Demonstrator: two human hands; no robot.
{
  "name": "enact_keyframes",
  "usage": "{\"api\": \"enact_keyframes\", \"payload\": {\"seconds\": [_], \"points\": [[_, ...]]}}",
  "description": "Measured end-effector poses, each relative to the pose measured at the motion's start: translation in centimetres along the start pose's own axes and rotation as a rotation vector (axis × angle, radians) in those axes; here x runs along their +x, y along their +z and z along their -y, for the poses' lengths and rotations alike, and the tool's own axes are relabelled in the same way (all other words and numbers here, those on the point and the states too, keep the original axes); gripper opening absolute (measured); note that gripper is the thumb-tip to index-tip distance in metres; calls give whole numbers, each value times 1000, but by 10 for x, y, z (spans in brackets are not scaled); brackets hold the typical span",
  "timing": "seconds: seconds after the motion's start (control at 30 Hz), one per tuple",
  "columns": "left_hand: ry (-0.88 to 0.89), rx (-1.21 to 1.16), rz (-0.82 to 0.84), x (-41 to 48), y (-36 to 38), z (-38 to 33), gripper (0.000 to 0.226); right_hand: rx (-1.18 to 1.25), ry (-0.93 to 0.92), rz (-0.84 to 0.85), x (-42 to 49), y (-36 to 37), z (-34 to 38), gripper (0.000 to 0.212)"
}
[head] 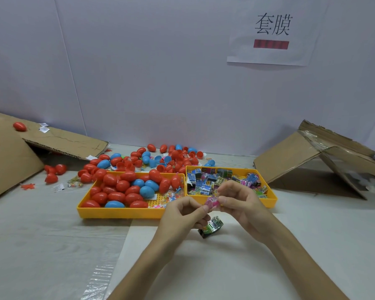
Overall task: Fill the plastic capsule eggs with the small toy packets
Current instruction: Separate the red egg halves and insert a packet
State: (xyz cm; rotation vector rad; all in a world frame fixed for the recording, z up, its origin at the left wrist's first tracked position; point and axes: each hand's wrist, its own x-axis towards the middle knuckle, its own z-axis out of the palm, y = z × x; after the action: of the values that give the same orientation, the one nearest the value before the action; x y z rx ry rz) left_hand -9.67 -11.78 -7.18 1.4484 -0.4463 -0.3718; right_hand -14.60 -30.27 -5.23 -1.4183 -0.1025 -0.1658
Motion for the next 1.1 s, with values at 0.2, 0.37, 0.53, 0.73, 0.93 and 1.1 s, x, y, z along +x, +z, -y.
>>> {"api": "enact_keyframes", "payload": {"seconds": [0.2,0.37,0.53,0.73,0.93,1.1], "points": [[24,92,0,0,0,0,14,-36,-1,49,-2,2,2,15],[59,136,49,0,0,0,16,-70,10,98,-1,2,0,17],[102,225,-20,1,0,1,14,-55,-6,99,-1,4,-1,16],[97,230,-40,1,1,1,22,-31,-20,100,-1,4,-2,16],[160,274,10,-1,2,1,13,-59,-24,132,-2,6,-1,16],[212,292,14,-1,3,1,6,-54,-30,98,-1,6,-4,17]]}}
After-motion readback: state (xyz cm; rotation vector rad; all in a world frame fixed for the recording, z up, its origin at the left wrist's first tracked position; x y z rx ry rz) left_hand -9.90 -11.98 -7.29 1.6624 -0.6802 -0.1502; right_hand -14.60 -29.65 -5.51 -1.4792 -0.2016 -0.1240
